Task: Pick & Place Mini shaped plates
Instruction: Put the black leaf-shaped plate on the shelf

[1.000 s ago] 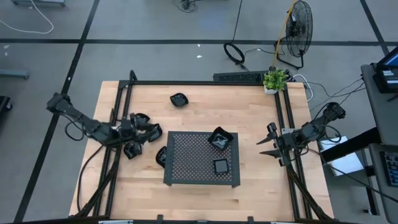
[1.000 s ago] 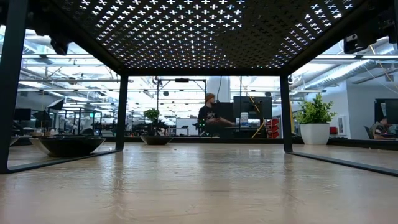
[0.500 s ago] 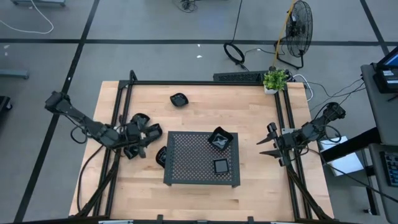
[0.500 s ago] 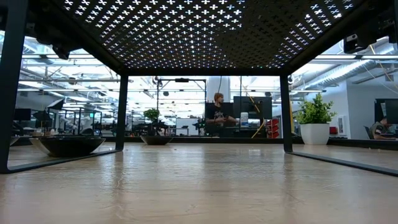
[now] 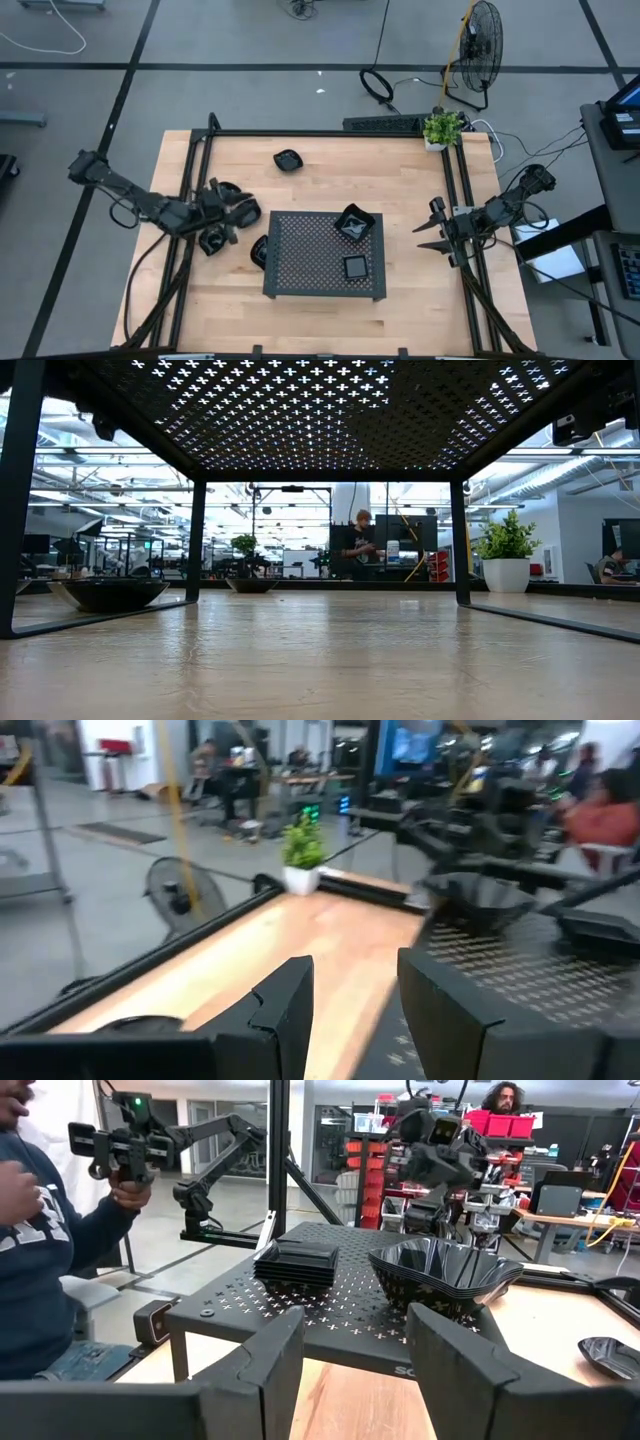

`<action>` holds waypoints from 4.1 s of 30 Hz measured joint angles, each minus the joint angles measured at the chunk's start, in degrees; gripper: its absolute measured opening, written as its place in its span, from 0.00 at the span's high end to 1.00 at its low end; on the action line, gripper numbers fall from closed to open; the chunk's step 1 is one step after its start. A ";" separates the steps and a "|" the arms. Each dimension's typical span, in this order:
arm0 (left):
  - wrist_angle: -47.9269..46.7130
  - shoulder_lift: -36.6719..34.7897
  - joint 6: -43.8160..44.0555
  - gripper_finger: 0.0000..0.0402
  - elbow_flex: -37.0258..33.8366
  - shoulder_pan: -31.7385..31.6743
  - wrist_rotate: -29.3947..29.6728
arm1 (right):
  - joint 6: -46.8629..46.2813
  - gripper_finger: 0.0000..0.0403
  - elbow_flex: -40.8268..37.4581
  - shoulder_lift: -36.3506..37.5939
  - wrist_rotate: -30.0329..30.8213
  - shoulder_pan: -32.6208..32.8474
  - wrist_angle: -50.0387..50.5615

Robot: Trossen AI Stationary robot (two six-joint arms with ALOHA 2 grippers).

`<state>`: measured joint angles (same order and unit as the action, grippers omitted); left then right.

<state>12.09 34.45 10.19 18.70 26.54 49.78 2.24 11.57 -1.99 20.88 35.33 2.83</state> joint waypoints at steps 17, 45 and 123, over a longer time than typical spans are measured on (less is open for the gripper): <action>-8.16 0.05 0.66 0.63 8.74 -16.51 -5.64 | -0.02 0.59 0.00 0.00 0.00 0.01 -0.02; -17.09 43.63 -3.80 0.63 24.71 -72.72 -54.53 | -0.02 0.59 0.00 -0.01 0.00 0.02 -0.02; -17.21 50.05 -1.10 1.00 29.18 -66.27 -53.94 | -0.02 0.59 0.00 -0.01 0.00 0.02 0.00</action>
<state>-5.12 84.50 9.09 47.88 -39.73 -4.16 2.22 11.57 -2.00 20.88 35.35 2.83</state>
